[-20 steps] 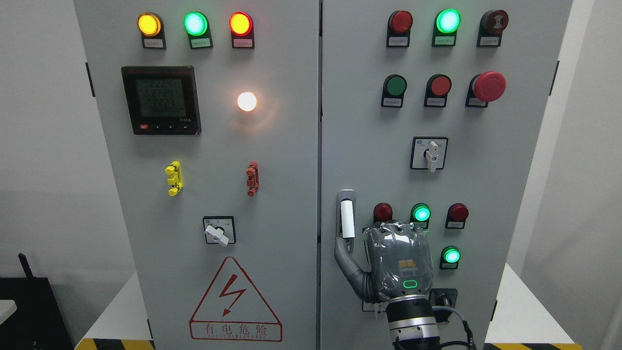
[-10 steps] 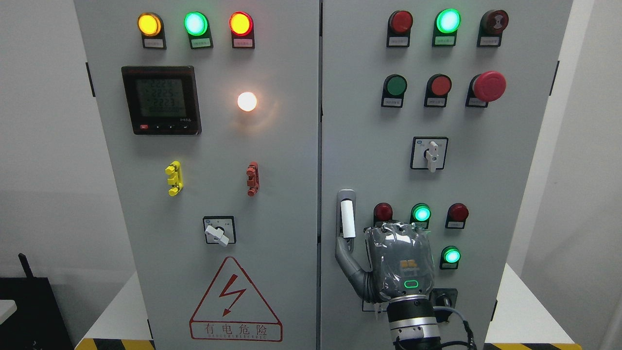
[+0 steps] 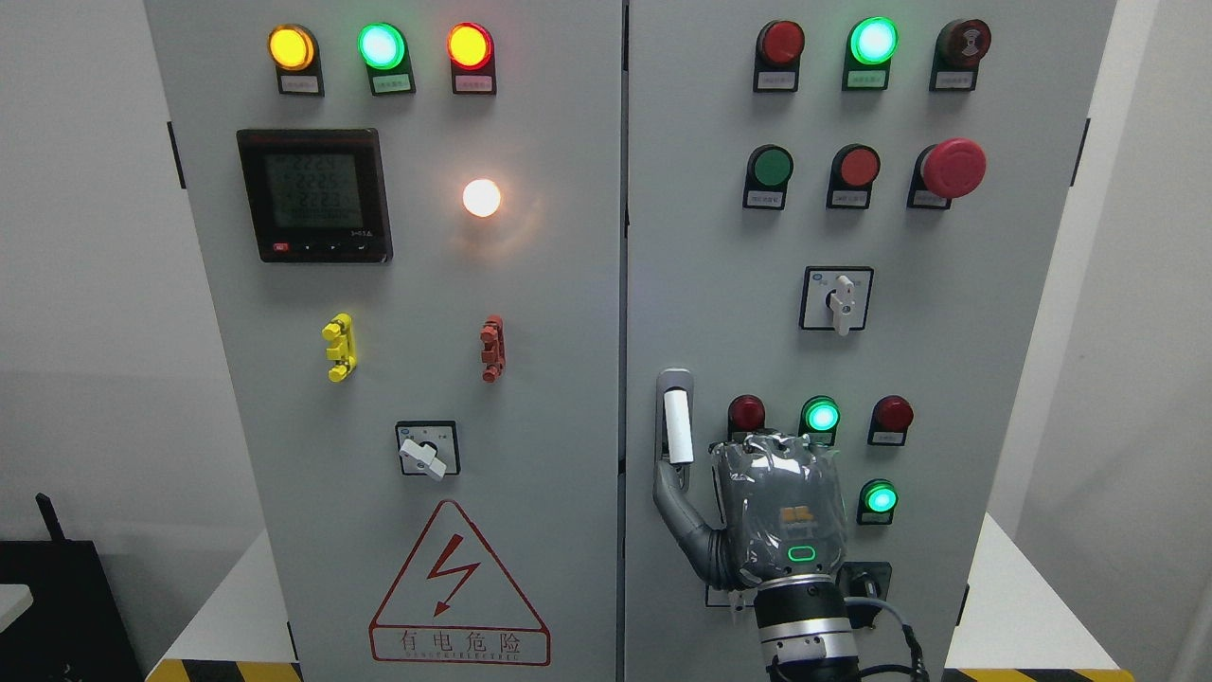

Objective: Release door handle

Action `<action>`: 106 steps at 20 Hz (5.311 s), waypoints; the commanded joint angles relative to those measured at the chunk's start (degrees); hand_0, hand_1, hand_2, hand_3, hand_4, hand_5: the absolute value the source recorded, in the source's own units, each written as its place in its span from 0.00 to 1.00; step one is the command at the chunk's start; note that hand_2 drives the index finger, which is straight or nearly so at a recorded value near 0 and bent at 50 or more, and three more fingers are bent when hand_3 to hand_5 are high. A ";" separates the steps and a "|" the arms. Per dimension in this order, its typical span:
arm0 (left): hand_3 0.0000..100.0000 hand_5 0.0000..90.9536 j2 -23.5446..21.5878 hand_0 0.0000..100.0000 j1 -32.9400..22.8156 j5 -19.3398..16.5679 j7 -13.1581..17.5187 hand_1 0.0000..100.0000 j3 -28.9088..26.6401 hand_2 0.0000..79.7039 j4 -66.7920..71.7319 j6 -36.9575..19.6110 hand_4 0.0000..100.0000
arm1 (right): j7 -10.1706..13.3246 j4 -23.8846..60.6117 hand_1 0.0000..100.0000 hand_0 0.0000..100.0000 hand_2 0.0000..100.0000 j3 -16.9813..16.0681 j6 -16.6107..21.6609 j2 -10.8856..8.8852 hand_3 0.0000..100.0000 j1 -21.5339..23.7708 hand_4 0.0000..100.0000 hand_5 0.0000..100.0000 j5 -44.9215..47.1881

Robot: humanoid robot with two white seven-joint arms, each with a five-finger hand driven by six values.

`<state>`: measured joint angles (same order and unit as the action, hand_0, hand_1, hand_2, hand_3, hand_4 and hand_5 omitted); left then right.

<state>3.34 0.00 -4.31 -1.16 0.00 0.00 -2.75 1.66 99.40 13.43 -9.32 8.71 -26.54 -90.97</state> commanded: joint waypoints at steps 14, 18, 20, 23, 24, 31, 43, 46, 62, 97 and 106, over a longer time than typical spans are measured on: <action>0.00 0.00 0.00 0.12 0.17 0.00 0.02 0.39 -0.09 0.00 0.53 0.03 0.00 | 0.01 0.09 0.00 0.51 0.97 -0.16 -0.35 -0.01 1.00 0.09 0.90 0.99 0.00; 0.00 0.00 0.00 0.12 0.17 0.00 0.02 0.39 -0.09 0.00 0.53 0.03 0.00 | 0.01 0.09 0.00 0.51 0.97 -0.25 -0.35 0.08 1.00 0.17 0.90 0.99 0.00; 0.00 0.00 0.00 0.12 0.17 0.00 0.02 0.39 -0.09 0.00 0.53 0.03 0.00 | 0.01 0.09 0.00 0.51 0.97 -0.25 -0.61 -0.01 1.00 0.17 0.89 0.99 0.00; 0.00 0.00 0.00 0.12 0.09 0.00 0.02 0.39 -0.09 0.00 0.53 0.03 0.00 | 0.01 0.18 0.00 0.51 0.97 -0.25 -0.70 -0.01 1.00 0.26 0.90 0.99 0.00; 0.00 0.00 0.00 0.12 0.17 0.00 0.02 0.39 -0.09 0.00 0.53 0.03 0.00 | 0.10 0.09 0.00 0.51 0.97 -0.25 -0.70 -0.01 1.00 0.26 0.90 0.99 0.00; 0.00 0.00 0.00 0.12 0.17 0.00 0.02 0.39 -0.09 0.00 0.53 0.03 0.00 | 0.01 0.18 0.00 0.51 0.97 -0.25 -0.70 -0.01 1.00 0.17 0.90 0.99 0.00; 0.00 0.00 0.00 0.12 0.09 0.00 0.02 0.39 -0.09 0.00 0.53 0.03 0.00 | 0.10 0.18 0.00 0.52 0.97 -0.25 -1.14 -0.01 1.00 0.17 0.90 0.99 0.00; 0.00 0.00 0.00 0.12 0.17 0.00 0.02 0.39 -0.09 0.00 0.53 0.03 0.00 | 0.01 0.18 0.00 0.52 0.97 -0.25 -1.14 -0.01 1.00 0.17 0.91 0.98 0.00; 0.00 0.00 0.00 0.12 0.09 0.00 0.02 0.39 -0.09 0.00 0.53 0.03 0.00 | 0.10 0.26 0.00 0.52 0.96 -0.25 -1.49 -0.01 1.00 0.17 0.91 0.99 0.00; 0.00 0.00 0.00 0.12 0.17 0.00 0.02 0.39 -0.09 0.00 0.53 0.03 0.00 | 0.10 0.35 0.00 0.52 0.97 -0.42 -1.93 -0.01 1.00 0.17 0.91 0.99 0.00; 0.00 0.00 0.00 0.12 0.09 0.00 0.02 0.39 -0.09 0.00 0.53 0.03 0.00 | 0.10 0.44 0.00 0.52 0.97 -0.43 -1.93 -0.01 1.00 0.09 0.92 0.99 0.00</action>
<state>3.34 0.00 -4.31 -1.16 0.00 0.00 -2.76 1.86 99.80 13.04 -11.28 8.70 -26.41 -90.97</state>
